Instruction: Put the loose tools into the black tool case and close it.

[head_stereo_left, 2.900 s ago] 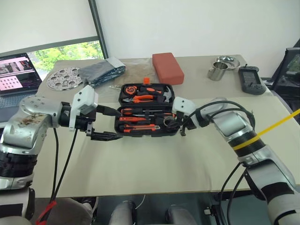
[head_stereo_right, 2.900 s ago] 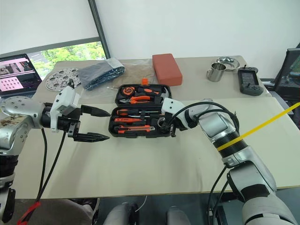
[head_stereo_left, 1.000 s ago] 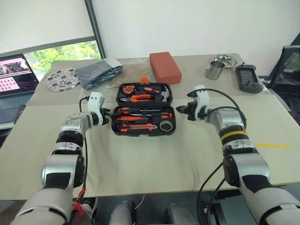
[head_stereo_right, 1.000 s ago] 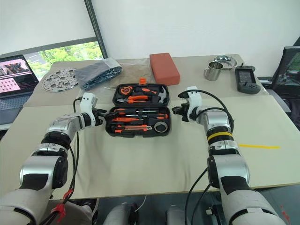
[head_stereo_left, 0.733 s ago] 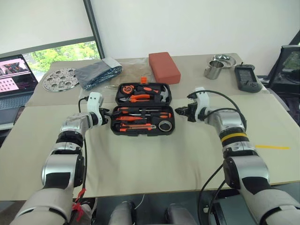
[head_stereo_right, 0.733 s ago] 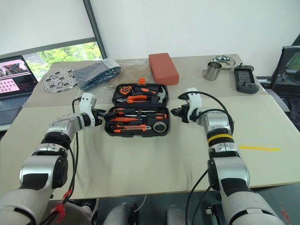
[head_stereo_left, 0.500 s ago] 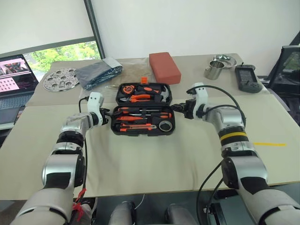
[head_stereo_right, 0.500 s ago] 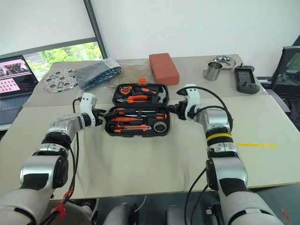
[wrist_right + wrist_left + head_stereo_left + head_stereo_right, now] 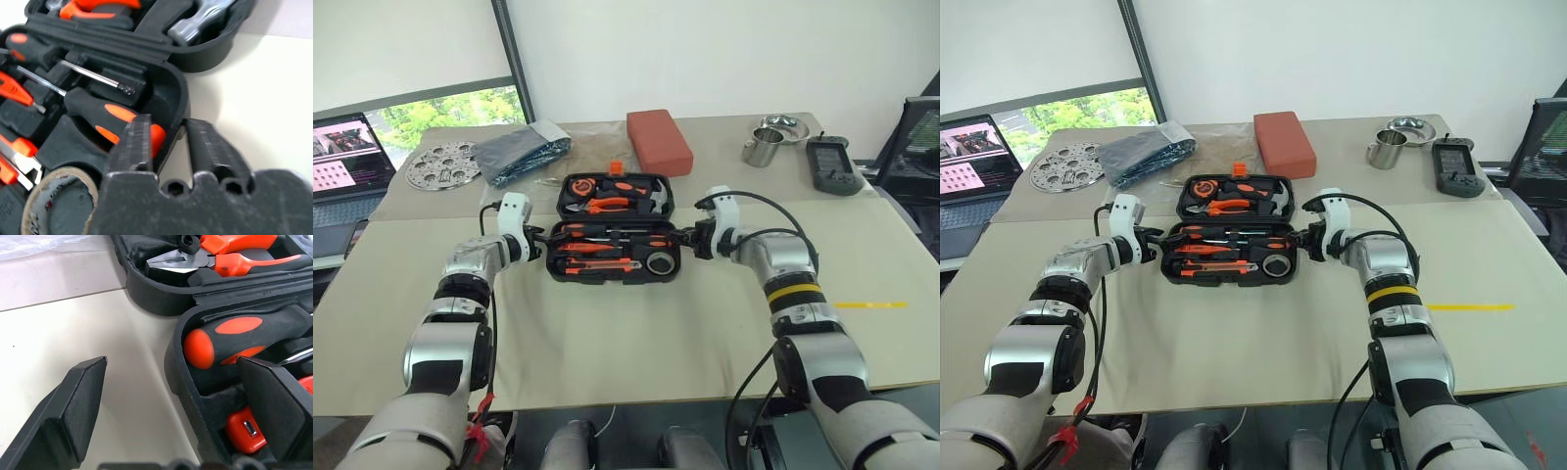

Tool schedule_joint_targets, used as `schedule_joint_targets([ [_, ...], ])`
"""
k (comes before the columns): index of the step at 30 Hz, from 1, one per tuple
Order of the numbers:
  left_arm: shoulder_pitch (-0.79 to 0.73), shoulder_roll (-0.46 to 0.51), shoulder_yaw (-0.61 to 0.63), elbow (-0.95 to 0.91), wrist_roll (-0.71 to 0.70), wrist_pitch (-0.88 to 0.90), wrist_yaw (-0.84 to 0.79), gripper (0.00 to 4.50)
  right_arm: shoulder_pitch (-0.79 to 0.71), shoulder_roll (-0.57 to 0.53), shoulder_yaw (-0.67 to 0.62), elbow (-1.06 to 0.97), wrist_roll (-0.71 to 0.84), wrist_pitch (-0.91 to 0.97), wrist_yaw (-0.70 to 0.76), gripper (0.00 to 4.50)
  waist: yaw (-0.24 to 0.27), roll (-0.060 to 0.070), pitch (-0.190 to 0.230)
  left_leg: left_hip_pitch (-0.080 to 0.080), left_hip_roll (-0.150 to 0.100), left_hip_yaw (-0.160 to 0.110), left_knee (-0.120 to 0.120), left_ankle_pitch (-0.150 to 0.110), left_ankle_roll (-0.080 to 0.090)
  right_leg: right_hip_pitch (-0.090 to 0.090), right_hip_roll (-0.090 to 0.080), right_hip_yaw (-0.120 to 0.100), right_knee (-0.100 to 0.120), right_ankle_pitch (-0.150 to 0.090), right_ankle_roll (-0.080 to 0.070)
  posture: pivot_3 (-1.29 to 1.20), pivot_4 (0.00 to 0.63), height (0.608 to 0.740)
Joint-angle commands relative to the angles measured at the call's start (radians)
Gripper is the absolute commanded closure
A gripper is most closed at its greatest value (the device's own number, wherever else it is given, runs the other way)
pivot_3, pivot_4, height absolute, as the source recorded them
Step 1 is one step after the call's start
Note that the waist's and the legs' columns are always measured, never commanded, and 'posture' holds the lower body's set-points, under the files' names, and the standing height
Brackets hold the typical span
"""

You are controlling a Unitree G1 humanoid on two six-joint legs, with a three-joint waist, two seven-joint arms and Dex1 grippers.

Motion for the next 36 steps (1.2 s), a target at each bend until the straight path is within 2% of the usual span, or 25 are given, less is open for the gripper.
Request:
schedule_joint_targets([
  [1, 0.010, 0.003, 0.003, -0.020, 0.010, 0.015, 0.002, 0.50, 0.009, 0.014, 0.015, -0.017, -0.001, 0.007, 0.004, 4.50, -0.004, 0.000, 0.000, 0.001, 0.000, 0.000, -0.001, -0.002, 0.003, 0.000, 0.000, 0.000, 0.000, 0.000, 0.000, 0.00, 0.150, 0.740],
  [2, 0.016, 0.004, 0.005, -0.026, 0.008, 0.020, 0.000, 0.66, 0.011, 0.015, 0.015, -0.018, -0.001, 0.006, 0.002, 4.50, -0.006, 0.000, 0.000, 0.001, 0.000, 0.000, -0.001, -0.002, 0.003, 0.000, 0.000, 0.000, 0.001, 0.000, 0.000, 0.00, 0.150, 0.740],
  [8, 0.042, 0.002, 0.022, -0.062, -0.005, 0.048, 0.005, 2.80, 0.019, 0.015, 0.013, -0.028, -0.002, 0.006, -0.004, 4.50, -0.010, 0.000, 0.000, 0.004, 0.001, 0.000, -0.005, -0.001, 0.002, 0.000, 0.001, 0.000, 0.003, 0.000, 0.000, 0.00, 0.150, 0.740],
  [14, 0.078, -0.001, 0.028, -0.105, -0.003, 0.068, 0.006, 4.47, 0.026, 0.020, 0.014, -0.049, 0.002, 0.019, -0.006, 4.50, -0.011, 0.000, 0.000, 0.005, 0.001, -0.001, -0.004, -0.001, 0.002, 0.001, 0.001, 0.000, 0.003, 0.000, 0.000, 0.00, 0.150, 0.740],
  [22, 0.117, -0.003, 0.031, -0.172, -0.010, 0.102, 0.003, 4.47, 0.032, 0.035, 0.006, -0.079, 0.016, 0.044, -0.009, 4.50, -0.015, 0.000, 0.000, 0.005, 0.001, -0.002, -0.005, -0.001, 0.002, 0.000, 0.001, 0.000, 0.003, 0.000, 0.000, 0.00, 0.150, 0.740],
  [27, 0.164, -0.009, 0.028, -0.274, -0.027, 0.156, -0.004, 4.47, 0.045, 0.036, -0.001, -0.120, 0.028, 0.073, -0.012, 4.50, -0.016, 0.000, 0.000, 0.005, 0.001, -0.003, -0.005, -0.001, 0.002, 0.000, 0.001, 0.001, 0.002, 0.000, 0.000, 0.00, 0.150, 0.740],
  [36, 0.368, -0.018, 0.048, -0.657, -0.094, 0.353, 0.058, 4.47, 0.143, 0.029, 0.020, -0.281, 0.050, 0.153, -0.020, 4.50, -0.015, 0.000, -0.001, 0.005, 0.002, -0.003, -0.005, 0.000, -0.004, 0.000, 0.000, 0.001, 0.000, 0.000, 0.000, 0.00, 0.150, 0.740],
])
